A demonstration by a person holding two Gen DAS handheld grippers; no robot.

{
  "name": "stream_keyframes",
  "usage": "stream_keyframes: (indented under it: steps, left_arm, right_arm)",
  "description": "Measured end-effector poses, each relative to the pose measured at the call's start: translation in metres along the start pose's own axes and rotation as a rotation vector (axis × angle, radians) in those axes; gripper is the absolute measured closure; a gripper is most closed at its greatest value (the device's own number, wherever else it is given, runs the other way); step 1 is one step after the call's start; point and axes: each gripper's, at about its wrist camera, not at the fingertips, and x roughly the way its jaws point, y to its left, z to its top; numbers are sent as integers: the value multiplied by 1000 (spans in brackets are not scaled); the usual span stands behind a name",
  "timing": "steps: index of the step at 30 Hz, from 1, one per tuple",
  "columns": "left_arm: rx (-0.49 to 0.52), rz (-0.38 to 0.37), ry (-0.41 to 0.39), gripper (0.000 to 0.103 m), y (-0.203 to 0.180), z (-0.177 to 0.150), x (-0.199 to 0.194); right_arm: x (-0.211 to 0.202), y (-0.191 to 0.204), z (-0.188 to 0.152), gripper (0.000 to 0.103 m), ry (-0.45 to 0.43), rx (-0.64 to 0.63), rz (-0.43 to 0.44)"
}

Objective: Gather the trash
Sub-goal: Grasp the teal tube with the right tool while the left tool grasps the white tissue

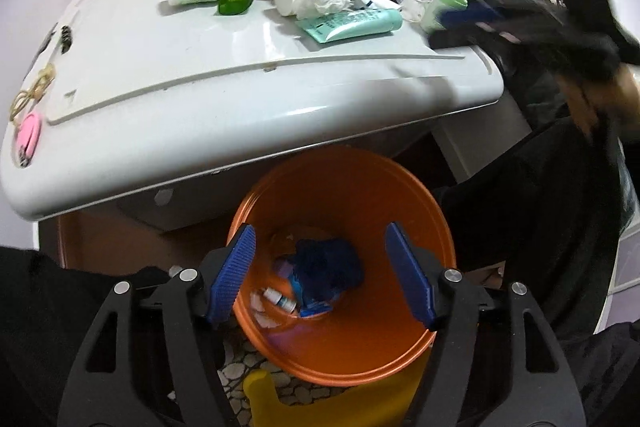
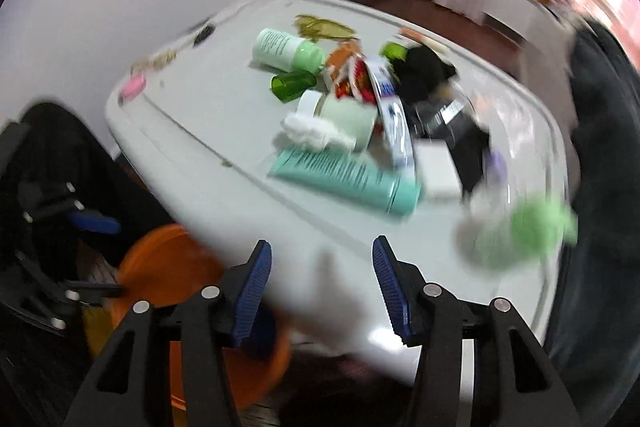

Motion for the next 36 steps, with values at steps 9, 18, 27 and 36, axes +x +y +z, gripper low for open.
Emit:
stream_keyframes:
  steps: [9,18,27,36]
  left_arm:
    - [-38,-70,16,36,4,2,8]
    - [-38,-20,1,36,1,13,5]
    - [-54,64,-74,36,3,55,-2]
    - [-25,0,-133,36,-21,105,22]
  right_arm:
    - [62,-8,50,49,187,-355,37]
    - [89,-24,58,65,281,-322,74]
    - [41,-71,-4,72,140,276,215]
    - [-20,-101,-91,72,-175,778,490]
